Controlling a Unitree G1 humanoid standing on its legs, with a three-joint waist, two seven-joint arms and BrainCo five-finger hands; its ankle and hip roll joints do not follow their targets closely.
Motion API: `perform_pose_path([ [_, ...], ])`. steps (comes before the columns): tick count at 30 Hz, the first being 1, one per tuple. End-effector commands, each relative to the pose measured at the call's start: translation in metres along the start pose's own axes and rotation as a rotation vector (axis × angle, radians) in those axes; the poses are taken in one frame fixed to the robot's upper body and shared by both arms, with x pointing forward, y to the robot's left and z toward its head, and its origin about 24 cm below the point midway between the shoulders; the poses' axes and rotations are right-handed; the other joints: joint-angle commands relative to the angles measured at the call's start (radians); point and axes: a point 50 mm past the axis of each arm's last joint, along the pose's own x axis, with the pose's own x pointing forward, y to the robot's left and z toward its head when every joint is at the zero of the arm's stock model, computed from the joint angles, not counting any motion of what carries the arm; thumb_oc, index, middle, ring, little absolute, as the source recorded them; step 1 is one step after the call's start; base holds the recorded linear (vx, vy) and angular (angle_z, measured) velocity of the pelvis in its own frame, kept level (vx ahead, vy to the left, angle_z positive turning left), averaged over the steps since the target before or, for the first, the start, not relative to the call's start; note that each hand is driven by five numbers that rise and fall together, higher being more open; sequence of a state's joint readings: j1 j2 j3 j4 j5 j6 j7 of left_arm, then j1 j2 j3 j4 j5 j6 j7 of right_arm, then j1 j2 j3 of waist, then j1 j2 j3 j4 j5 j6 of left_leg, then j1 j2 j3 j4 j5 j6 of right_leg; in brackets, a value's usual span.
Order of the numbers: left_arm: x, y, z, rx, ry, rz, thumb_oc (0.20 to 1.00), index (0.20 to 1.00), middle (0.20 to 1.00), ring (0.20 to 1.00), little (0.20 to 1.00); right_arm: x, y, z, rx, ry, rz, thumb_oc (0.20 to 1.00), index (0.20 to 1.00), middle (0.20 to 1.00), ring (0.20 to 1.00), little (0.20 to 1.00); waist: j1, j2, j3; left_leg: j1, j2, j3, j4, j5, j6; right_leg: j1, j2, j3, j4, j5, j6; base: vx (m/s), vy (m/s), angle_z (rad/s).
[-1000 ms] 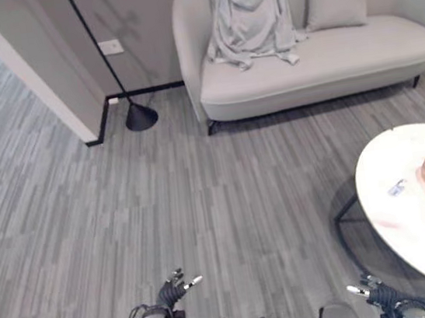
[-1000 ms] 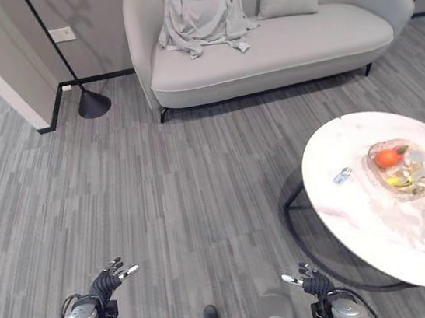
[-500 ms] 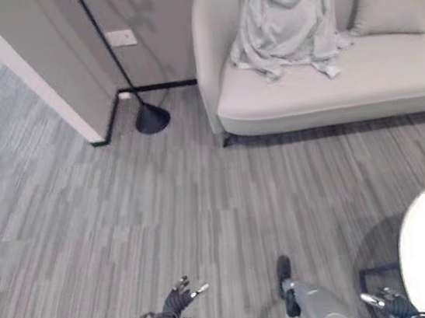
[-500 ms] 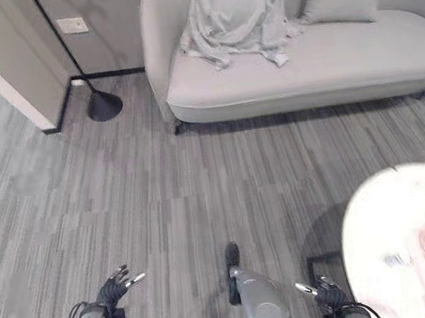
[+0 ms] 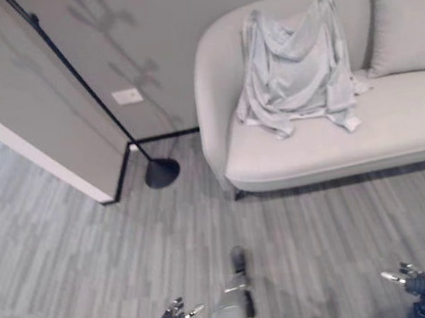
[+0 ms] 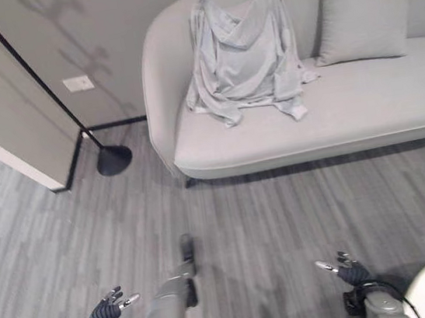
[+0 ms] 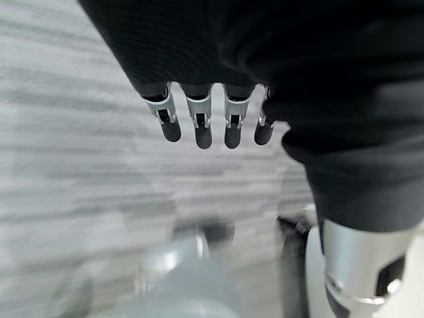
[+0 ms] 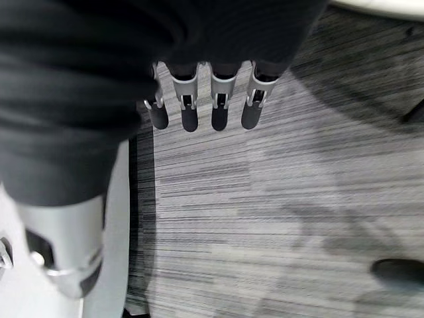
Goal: Hang the clothes on the sofa on the clothes rack.
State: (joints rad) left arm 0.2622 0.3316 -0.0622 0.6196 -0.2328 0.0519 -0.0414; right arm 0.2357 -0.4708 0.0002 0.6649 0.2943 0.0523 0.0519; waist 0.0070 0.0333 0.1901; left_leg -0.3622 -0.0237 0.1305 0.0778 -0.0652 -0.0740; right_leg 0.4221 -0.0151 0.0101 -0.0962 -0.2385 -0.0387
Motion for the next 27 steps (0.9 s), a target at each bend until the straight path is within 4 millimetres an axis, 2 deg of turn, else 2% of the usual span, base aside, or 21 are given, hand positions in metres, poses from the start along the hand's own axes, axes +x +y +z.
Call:
perform_pose_path([
  [1,0.008,-0.001,0.033,0.009,-0.115,0.002,1.0,1.0,1.0,1.0,1.0,0.003,0.006,0.013,0.028,-0.069,-0.002,1.0,1.0,1.0,1.0,1.0,0.006,-0.013,0.017,0.072,0.034,0.055,-0.165,0.2,0.005,-0.127,0.073,0.079,0.009,0.119,0.077,0.49,0.042,-0.57],
  [4,0.005,0.003,0.025,-0.008,-0.1,0.015,1.0,1.0,1.0,1.0,1.0,0.002,0.008,0.011,0.007,-0.06,0.011,1.0,1.0,1.0,1.0,1.0,0.028,0.002,0.003,0.089,0.045,0.061,-0.165,0.245,-0.001,-0.094,0.066,0.125,0.009,0.098,0.076,0.32,0.056,-0.5],
  [6,0.002,0.006,0.014,-0.022,-0.068,0.032,1.0,1.0,1.0,1.0,1.0,0.002,0.014,0.012,-0.023,-0.063,0.039,1.0,1.0,1.0,1.0,1.0,0.045,0.003,-0.021,0.093,0.039,0.021,-0.165,0.268,0.002,-0.073,0.04,0.16,0.009,0.091,0.087,0.5,0.126,-1.1],
  [8,0.001,0.009,0.012,-0.024,-0.057,0.037,1.0,1.0,1.0,1.0,1.0,0.002,0.019,0.012,-0.033,-0.061,0.062,1.0,1.0,1.0,1.0,1.0,0.053,-0.01,-0.047,0.104,0.035,0.015,-0.165,0.289,0.005,-0.068,0.005,0.162,0.019,0.091,0.108,0.57,0.162,-0.61],
  [9,0.001,0.01,0.011,-0.02,-0.05,0.037,1.0,1.0,1.0,1.0,1.0,0.003,0.021,0.012,-0.048,-0.055,0.075,1.0,1.0,1.0,1.0,1.0,0.061,-0.021,-0.06,0.114,0.022,0.021,-0.153,0.278,0.025,-0.075,-0.035,0.169,0.054,0.099,0.127,0.68,0.199,-0.57],
  [10,0.002,0.012,0.01,-0.017,-0.043,0.046,1.0,1.0,1.0,1.0,1.0,0.004,0.025,0.012,-0.064,-0.05,0.092,1.0,1.0,1.0,1.0,1.0,0.07,-0.053,-0.077,0.129,-0.011,0.021,-0.135,0.239,0.05,-0.107,-0.086,0.171,0.135,0.222,0.184,0.67,0.197,-0.39],
  [11,0.002,0.013,0.012,-0.011,-0.046,0.046,1.0,1.0,1.0,1.0,1.0,0.004,0.027,0.014,-0.061,-0.059,0.101,1.0,1.0,1.0,1.0,1.0,0.069,-0.066,-0.078,0.147,-0.033,0.02,-0.129,0.215,0.062,-0.124,-0.107,0.178,0.207,0.3,0.215,0.57,0.175,-0.21],
  [12,0.004,0.013,0.02,-0.009,-0.067,0.047,1.0,1.0,1.0,1.0,1.0,0.006,0.031,0.021,-0.051,-0.086,0.107,1.0,1.0,1.0,1.0,1.0,0.063,-0.059,-0.065,0.179,-0.046,0.02,-0.119,0.175,0.082,-0.198,-0.101,0.184,0.384,0.434,0.254,0.39,0.159,-0.01],
  [14,0.007,0.013,0.027,-0.007,-0.088,0.048,1.0,1.0,1.0,1.0,1.0,0.007,0.035,0.032,-0.032,-0.129,0.114,1.0,1.0,1.0,1.0,1.0,0.044,-0.041,-0.04,0.237,-0.047,0.009,-0.123,0.147,0.103,-0.287,-0.105,0.153,0.565,0.514,0.243,0.25,0.132,0.04],
  [15,0.007,0.013,0.027,-0.007,-0.088,0.048,1.0,1.0,1.0,1.0,1.0,0.007,0.035,0.032,-0.033,-0.13,0.114,1.0,1.0,1.0,1.0,1.0,0.046,-0.038,-0.041,0.234,-0.044,0.01,-0.122,0.147,0.102,-0.29,-0.102,0.155,0.564,0.517,0.243,0.17,0.118,0.03],
  [16,0.007,0.014,0.03,-0.001,-0.092,0.051,1.0,1.0,1.0,1.0,1.0,0.006,0.036,0.034,-0.03,-0.139,0.114,1.0,1.0,1.0,1.0,1.0,0.038,-0.024,-0.031,0.264,-0.043,0.006,-0.129,0.131,0.112,-0.325,-0.106,0.133,0.624,0.525,0.223,0.23,0.197,0.14],
  [17,0.008,0.014,0.035,-0.006,-0.112,0.053,1.0,1.0,1.0,1.0,1.0,0.005,0.039,0.037,-0.03,-0.153,0.12,1.0,1.0,1.0,1.0,1.0,0.019,0.005,-0.005,0.331,-0.031,-0.013,-0.146,0.097,0.126,-0.442,-0.148,0.052,0.715,0.42,0.171,0.23,0.197,0.17],
  [18,0.008,0.014,0.035,-0.006,-0.112,0.052,1.0,1.0,1.0,1.0,1.0,0.005,0.039,0.037,-0.03,-0.153,0.119,1.0,1.0,1.0,1.0,1.0,0.02,0.007,-0.008,0.328,-0.028,-0.013,-0.146,0.098,0.125,-0.444,-0.145,0.051,0.712,0.423,0.17,0.23,0.162,0.12],
  [19,0.008,0.014,0.039,-0.002,-0.125,0.052,1.0,1.0,1.0,1.0,1.0,0.005,0.038,0.039,-0.027,-0.164,0.113,1.0,1.0,1.0,1.0,1.0,0.014,0.017,0.0,0.346,-0.024,-0.021,-0.146,0.084,0.126,-0.487,-0.173,-0.008,0.687,0.352,0.152,0.3,0.017,0.22],
  [20,0.008,0.011,0.039,0.006,-0.126,0.039,1.0,1.0,1.0,1.0,1.0,0.005,0.036,0.039,-0.027,-0.166,0.105,1.0,1.0,1.0,1.0,1.0,-0.005,0.023,0.006,0.399,-0.02,-0.041,-0.158,0.056,0.119,-0.533,-0.171,-0.077,0.559,0.239,0.13,0.47,-0.054,0.14],
  [21,0.009,0.011,0.042,0.016,-0.132,0.038,1.0,1.0,1.0,1.0,1.0,0.006,0.032,0.042,-0.031,-0.169,0.09,1.0,1.0,1.0,1.0,1.0,-0.026,0.017,0.016,0.431,-0.028,-0.062,-0.165,0.04,0.111,-0.578,-0.127,-0.073,0.407,0.245,0.152,0.39,-0.086,0.14],
  [22,0.009,0.01,0.042,0.016,-0.132,0.038,1.0,1.0,1.0,1.0,1.0,0.006,0.032,0.041,-0.032,-0.169,0.089,1.0,1.0,1.0,1.0,1.0,-0.028,0.019,0.019,0.435,-0.025,-0.064,-0.165,0.038,0.111,-0.569,-0.125,-0.077,0.4,0.247,0.152,0.25,-0.119,0.02],
  [23,0.009,0.01,0.043,0.02,-0.139,0.037,1.0,1.0,1.0,1.0,1.0,0.006,0.03,0.041,-0.032,-0.165,0.081,1.0,1.0,1.0,1.0,1.0,-0.04,0.011,0.027,0.452,-0.033,-0.076,-0.165,0.027,0.106,-0.564,-0.11,-0.066,0.305,0.264,0.167,0.09,-0.048,0.34],
  [24,0.009,0.01,0.043,0.02,-0.139,0.037,1.0,1.0,1.0,1.0,1.0,0.006,0.03,0.041,-0.032,-0.166,0.081,1.0,1.0,1.0,1.0,1.0,-0.041,0.011,0.028,0.454,-0.032,-0.077,-0.165,0.027,0.106,-0.562,-0.109,-0.067,0.303,0.264,0.167,0.26,-0.111,0.67],
  [25,0.008,0.009,0.045,0.02,-0.15,0.033,1.0,1.0,1.0,1.0,1.0,0.004,0.026,0.04,-0.04,-0.167,0.073,1.0,1.0,1.0,1.0,1.0,-0.054,0.001,0.033,0.485,-0.044,-0.096,-0.165,0.001,0.102,-0.6,-0.082,-0.04,0.192,0.294,0.184,0.18,-0.064,0.74],
  [27,0.008,0.009,0.045,0.02,-0.15,0.033,1.0,1.0,1.0,1.0,1.0,0.004,0.026,0.04,-0.04,-0.167,0.072,1.0,1.0,1.0,1.0,1.0,-0.056,0.004,0.037,0.491,-0.041,-0.097,-0.165,-0.001,0.101,-0.591,-0.08,-0.042,0.187,0.296,0.184,0.19,-0.066,0.6],
])
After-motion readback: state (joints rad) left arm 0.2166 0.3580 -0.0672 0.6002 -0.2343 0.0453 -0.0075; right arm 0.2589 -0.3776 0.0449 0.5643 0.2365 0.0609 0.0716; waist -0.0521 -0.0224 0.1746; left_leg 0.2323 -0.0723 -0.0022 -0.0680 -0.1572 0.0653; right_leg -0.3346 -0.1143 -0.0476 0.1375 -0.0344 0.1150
